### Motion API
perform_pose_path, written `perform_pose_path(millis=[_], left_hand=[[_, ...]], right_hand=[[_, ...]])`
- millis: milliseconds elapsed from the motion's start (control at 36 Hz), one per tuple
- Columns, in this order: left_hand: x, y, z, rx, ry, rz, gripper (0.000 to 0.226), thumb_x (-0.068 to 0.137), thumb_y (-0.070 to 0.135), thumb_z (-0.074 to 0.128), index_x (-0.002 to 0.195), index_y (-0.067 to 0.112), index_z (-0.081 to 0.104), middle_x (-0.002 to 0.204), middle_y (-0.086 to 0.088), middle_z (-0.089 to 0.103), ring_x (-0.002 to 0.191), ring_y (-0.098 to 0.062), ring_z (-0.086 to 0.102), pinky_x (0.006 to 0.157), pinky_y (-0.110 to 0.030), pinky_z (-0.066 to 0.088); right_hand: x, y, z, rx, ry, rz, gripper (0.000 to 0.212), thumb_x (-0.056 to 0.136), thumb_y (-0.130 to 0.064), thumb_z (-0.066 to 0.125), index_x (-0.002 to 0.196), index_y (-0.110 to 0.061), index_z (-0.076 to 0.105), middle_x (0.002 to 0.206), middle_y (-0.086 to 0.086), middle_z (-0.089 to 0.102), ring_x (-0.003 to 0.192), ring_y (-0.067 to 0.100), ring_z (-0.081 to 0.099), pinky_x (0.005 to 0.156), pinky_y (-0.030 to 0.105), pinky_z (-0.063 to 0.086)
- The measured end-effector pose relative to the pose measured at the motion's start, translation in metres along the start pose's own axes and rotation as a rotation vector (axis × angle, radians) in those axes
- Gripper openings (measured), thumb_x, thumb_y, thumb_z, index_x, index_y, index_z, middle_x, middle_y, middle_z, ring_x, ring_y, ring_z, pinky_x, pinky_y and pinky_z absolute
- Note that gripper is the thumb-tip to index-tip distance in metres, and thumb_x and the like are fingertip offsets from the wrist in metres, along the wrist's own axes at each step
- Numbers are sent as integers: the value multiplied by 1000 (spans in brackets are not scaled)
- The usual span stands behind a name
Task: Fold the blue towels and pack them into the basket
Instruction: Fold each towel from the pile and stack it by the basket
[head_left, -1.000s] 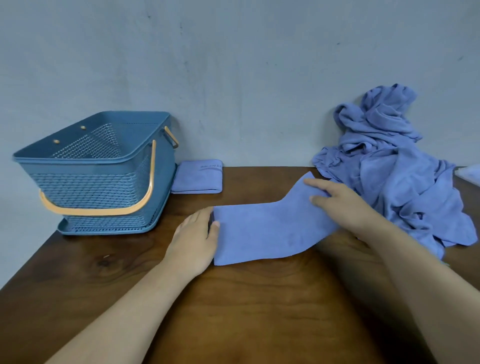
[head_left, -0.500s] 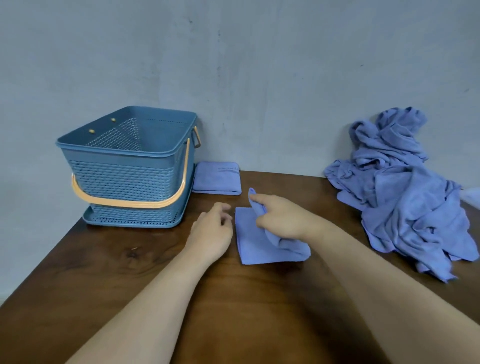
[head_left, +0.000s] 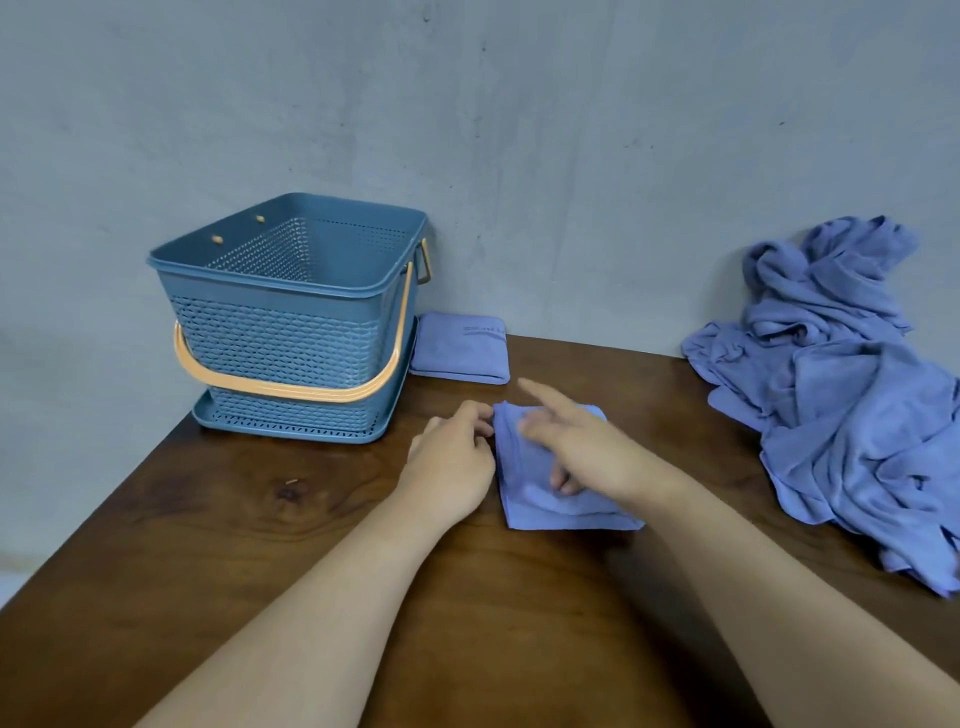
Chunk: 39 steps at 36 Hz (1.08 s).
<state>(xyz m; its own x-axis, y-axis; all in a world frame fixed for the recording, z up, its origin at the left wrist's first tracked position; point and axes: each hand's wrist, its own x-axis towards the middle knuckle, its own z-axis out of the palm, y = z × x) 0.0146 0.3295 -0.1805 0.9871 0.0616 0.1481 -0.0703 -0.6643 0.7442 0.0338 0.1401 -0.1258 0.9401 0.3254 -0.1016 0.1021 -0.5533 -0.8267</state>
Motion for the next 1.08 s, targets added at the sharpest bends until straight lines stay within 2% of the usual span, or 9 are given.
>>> perform_pose_path(millis=[83,222,361,528,611,722,806,972,1083], left_hand=[[0,1,-1,-64,16,-30,41,107,17,41,138,39,56,116,24,67,125,-8,48,110,-38,42],[-3,3,-1,-33,3,-6,39,107,19,43,136,40,57,114,26,65,123,-5,49,114,-39,41],[-2,2,0,18,-18,29,41,108,24,44,141,45,57,134,24,65,137,-7,45,120,-36,33],[-6,3,2,170,-76,69,44,112,33,38,153,47,49,153,12,54,145,-10,35,118,-31,20],[-8,7,2,150,-36,64,40,113,32,38,148,42,54,145,12,59,142,-12,42,119,-34,29],[-12,19,5,126,87,132,30,111,38,43,135,34,60,126,15,62,121,-12,50,108,-42,44],[-20,30,15,183,95,252,34,106,44,49,136,31,60,123,19,58,113,-8,49,100,-35,44],[-22,24,30,392,-118,129,58,111,51,34,166,33,29,172,14,26,157,-9,21,128,-34,20],[-24,25,31,485,-204,-11,67,111,57,15,171,30,3,179,10,0,164,-9,-6,133,-44,-4]], right_hand=[[5,3,-22,68,156,-53,38,106,-34,54,140,-50,56,126,-20,66,67,13,68,65,33,61],[3,35,-47,-446,107,-278,38,104,-27,63,142,-37,63,140,-20,60,125,-4,56,113,28,43],[-10,69,-42,-522,-49,-220,61,98,-70,54,155,-51,43,165,-32,28,153,-8,19,128,32,20],[-19,78,-27,-555,-77,-211,79,86,-91,43,157,-65,20,173,-28,-5,156,-6,-19,131,40,2],[-18,72,-26,-625,-126,-163,86,77,-102,36,152,-74,6,172,-27,-15,156,0,-27,131,46,-1],[-14,65,-25,-680,-171,-111,96,69,-107,37,151,-75,-1,173,-24,-18,156,6,-29,131,51,-1],[-12,60,-25,-670,-173,-89,101,67,-105,43,154,-72,3,174,-20,-14,158,8,-25,130,53,1],[-10,52,-25,-590,-148,-105,97,68,-96,55,154,-64,23,173,-20,4,159,5,-7,128,59,3],[-15,72,-37,-203,19,-212,55,92,-58,72,144,-53,52,164,-25,32,155,-4,15,131,40,15]])
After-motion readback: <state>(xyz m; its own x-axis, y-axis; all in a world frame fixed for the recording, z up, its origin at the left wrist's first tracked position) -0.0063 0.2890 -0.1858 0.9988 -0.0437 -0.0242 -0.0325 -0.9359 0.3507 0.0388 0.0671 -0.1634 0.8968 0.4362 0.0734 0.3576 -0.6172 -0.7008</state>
